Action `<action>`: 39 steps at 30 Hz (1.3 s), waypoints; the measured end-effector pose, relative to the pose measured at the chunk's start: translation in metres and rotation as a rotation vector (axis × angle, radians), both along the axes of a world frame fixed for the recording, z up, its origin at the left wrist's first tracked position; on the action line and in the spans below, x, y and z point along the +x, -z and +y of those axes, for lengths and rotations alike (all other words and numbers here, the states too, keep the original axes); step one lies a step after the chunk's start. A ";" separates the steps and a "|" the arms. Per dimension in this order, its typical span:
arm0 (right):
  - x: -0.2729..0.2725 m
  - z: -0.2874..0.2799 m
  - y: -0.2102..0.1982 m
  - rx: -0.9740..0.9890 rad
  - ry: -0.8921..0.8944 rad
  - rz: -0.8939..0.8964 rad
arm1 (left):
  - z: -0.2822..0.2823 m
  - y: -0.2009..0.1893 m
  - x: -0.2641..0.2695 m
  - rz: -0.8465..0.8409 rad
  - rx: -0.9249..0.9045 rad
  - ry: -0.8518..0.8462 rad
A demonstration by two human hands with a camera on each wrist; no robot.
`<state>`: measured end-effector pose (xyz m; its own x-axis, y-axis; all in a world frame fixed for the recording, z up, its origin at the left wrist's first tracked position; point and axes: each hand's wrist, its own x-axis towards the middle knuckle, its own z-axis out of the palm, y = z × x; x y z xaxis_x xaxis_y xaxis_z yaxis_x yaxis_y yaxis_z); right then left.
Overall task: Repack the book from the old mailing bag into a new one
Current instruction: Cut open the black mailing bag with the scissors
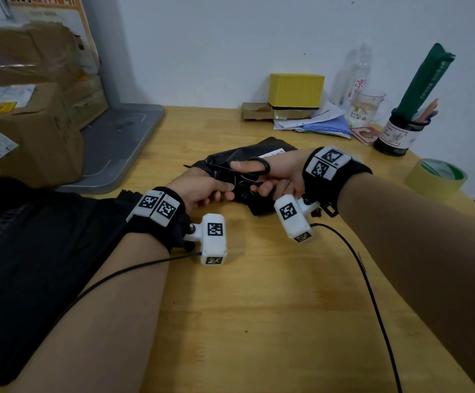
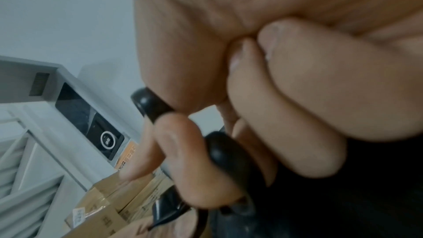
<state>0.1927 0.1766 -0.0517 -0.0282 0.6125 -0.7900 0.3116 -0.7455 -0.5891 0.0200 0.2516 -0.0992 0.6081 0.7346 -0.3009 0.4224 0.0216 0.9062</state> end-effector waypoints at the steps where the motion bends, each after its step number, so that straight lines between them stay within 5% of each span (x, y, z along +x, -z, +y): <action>1: 0.002 -0.001 0.002 0.005 0.005 0.019 | 0.000 0.000 0.000 0.006 0.001 0.004; 39: -0.014 0.022 -0.001 0.132 -0.019 -0.155 | -0.001 -0.001 -0.002 0.077 0.038 0.125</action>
<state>0.1787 0.1987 -0.0510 0.0754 0.7114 -0.6987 0.4194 -0.6583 -0.6250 0.0178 0.2507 -0.0982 0.6714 0.6666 -0.3238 0.4883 -0.0693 0.8699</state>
